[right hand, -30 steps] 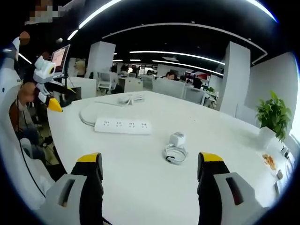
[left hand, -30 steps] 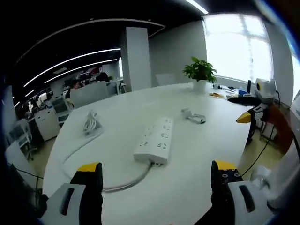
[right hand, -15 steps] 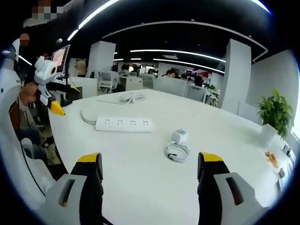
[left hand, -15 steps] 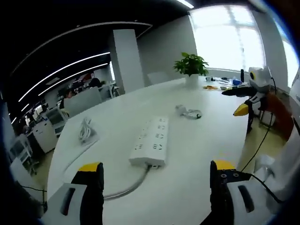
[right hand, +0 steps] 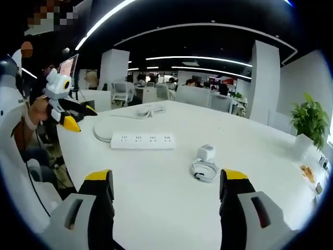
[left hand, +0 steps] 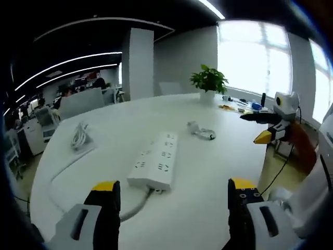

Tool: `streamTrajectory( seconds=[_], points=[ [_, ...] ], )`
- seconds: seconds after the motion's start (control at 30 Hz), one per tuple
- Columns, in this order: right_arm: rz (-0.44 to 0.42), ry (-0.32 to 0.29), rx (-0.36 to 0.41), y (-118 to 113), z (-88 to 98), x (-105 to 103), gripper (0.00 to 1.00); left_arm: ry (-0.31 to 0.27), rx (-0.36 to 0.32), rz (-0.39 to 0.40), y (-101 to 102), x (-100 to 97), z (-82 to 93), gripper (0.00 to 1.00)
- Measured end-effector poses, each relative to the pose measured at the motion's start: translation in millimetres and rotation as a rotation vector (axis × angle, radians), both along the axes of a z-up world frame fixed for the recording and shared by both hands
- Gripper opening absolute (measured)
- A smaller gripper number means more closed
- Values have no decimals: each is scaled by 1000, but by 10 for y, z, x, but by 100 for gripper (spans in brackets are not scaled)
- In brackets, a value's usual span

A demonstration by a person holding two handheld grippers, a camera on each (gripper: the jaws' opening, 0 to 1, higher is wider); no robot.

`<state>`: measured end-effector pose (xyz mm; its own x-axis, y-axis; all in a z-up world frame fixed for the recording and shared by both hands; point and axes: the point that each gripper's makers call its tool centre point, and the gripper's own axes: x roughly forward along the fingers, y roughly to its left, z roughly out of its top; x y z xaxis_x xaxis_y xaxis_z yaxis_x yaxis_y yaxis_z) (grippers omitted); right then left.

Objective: Straighten the power strip on the desk, plug the charger into it

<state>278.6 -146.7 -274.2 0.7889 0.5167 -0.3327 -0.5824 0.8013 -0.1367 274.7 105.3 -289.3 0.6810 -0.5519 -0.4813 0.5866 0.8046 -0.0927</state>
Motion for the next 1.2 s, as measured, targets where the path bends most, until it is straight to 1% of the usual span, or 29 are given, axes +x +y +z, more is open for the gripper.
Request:
streamTrajectory(
  seconds=[0.07, 0.13, 0.2, 0.33, 0.4, 0.47, 0.53, 0.6, 0.7, 0.8, 0.93, 1.0, 1.13, 1.2],
  points=[
    [3, 1, -5, 6, -6, 0, 82, 0, 29, 13, 10, 43, -30, 96],
    [2, 1, -1, 5, -7, 7, 82, -4, 70, 4, 25, 73, -48, 96],
    [-4, 6, 8, -3, -16, 22, 82, 12, 93, -16, 10, 100, -76, 96],
    [0, 11, 8, 13, -33, 22, 82, 28, 108, -50, -52, 222, -65, 96],
    [6, 9, 15, 31, -30, 17, 82, 14, 117, -67, -92, 287, -32, 96],
    [5, 9, 23, 35, -29, 17, 83, 14, 128, -70, -131, 368, -28, 96],
    [4, 9, 29, 29, -25, 20, 83, 14, 162, -90, -148, 425, -55, 96],
    [3, 11, 35, 25, -17, 21, 83, 28, 202, -110, -157, 476, -103, 96],
    [4, 5, 31, 18, 11, 11, 83, 43, 230, -119, -172, 544, -154, 96],
    [1, 2, 38, 6, 24, 11, 83, 70, 226, -130, -184, 581, -203, 96],
    [2, 6, 42, 4, 12, 8, 83, 82, 210, -134, -184, 629, -200, 96],
    [8, 8, 44, 17, 9, 6, 83, 89, 204, -135, -192, 660, -194, 94],
    [10, 4, 27, 9, 22, 30, 83, 109, 241, -154, -195, 675, -237, 92],
    [5, -4, 21, -16, 48, 45, 83, 119, 247, -157, -197, 704, -258, 92]
  ],
)
